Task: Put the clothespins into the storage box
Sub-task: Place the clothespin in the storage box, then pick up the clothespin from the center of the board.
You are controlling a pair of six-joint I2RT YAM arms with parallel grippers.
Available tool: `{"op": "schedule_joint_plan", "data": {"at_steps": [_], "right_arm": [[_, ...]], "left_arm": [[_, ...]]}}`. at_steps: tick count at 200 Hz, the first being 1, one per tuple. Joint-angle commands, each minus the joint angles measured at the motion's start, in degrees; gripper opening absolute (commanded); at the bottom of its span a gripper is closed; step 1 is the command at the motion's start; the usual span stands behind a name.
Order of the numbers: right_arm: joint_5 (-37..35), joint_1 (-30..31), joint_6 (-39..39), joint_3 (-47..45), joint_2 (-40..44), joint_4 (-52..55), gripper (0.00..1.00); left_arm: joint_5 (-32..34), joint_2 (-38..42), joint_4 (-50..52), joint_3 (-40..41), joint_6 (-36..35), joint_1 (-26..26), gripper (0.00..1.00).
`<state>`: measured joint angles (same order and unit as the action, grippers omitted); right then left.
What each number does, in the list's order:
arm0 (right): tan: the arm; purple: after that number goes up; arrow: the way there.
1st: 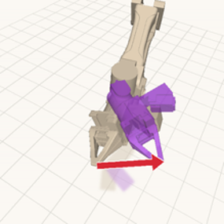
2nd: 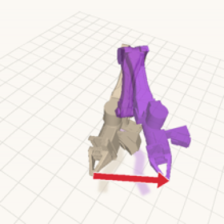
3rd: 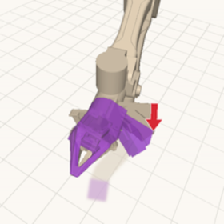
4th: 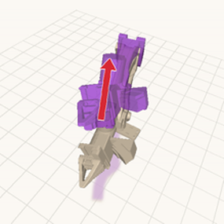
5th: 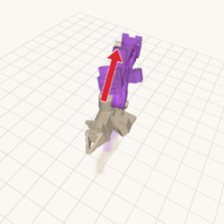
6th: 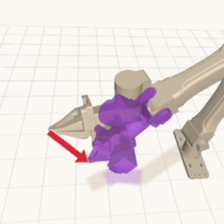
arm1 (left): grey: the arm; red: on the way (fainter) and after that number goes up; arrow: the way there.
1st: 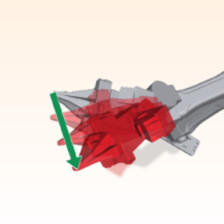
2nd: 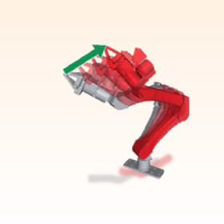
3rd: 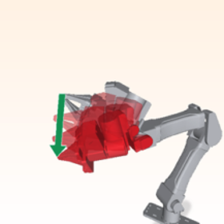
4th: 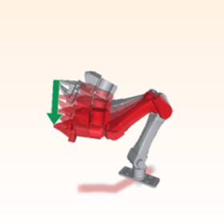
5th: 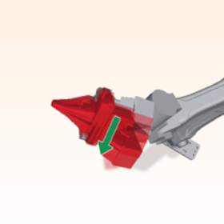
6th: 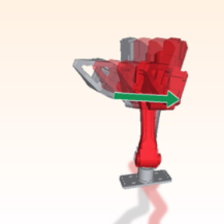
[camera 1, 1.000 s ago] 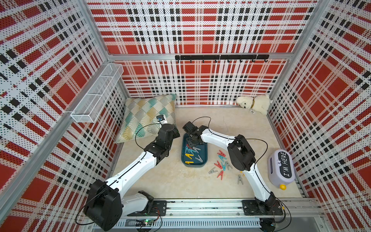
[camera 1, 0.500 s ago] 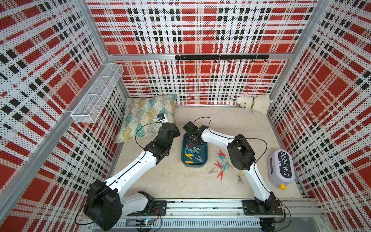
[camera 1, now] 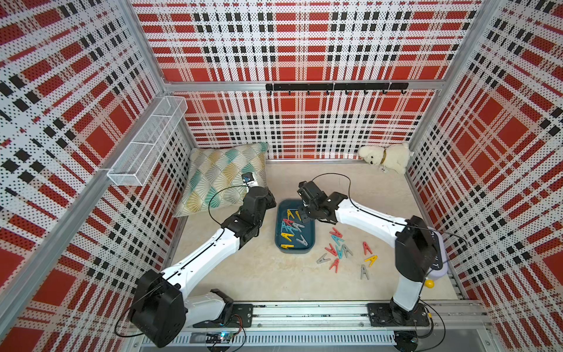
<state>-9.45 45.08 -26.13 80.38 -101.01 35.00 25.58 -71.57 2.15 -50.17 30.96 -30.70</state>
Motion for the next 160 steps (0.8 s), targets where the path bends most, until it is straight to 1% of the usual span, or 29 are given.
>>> {"op": "schedule_joint_plan", "data": {"at_steps": [1,13,33,69,100,160], "right_arm": [[-2.0,-1.5,-3.3,-8.0,4.6,-1.6,0.32],[-3.8,-2.7,-4.1,-12.2,7.5,-1.9,0.33],[-3.5,-5.1,-4.9,-18.2,12.4,-2.7,0.33],[-4.7,-7.8,-5.2,-23.5,17.9,-2.6,0.35],[-3.6,-9.8,-5.2,-26.8,19.7,-3.8,0.36],[-2.7,-11.2,-5.2,-29.8,19.2,-4.0,0.37]], "left_arm": [[1.1,-0.9,-1.1,-0.7,-1.0,-1.2,0.30],[1.2,-0.9,-2.7,0.2,-0.4,-2.4,0.29],[1.0,-2.1,-3.5,0.1,-0.2,-3.8,0.29],[1.2,-3.9,-3.6,-1.0,0.0,-5.1,0.29],[1.6,-4.8,-3.6,-2.0,-0.1,-5.3,0.29],[0.4,-6.1,-4.3,-2.0,0.4,-5.4,0.29]]}}
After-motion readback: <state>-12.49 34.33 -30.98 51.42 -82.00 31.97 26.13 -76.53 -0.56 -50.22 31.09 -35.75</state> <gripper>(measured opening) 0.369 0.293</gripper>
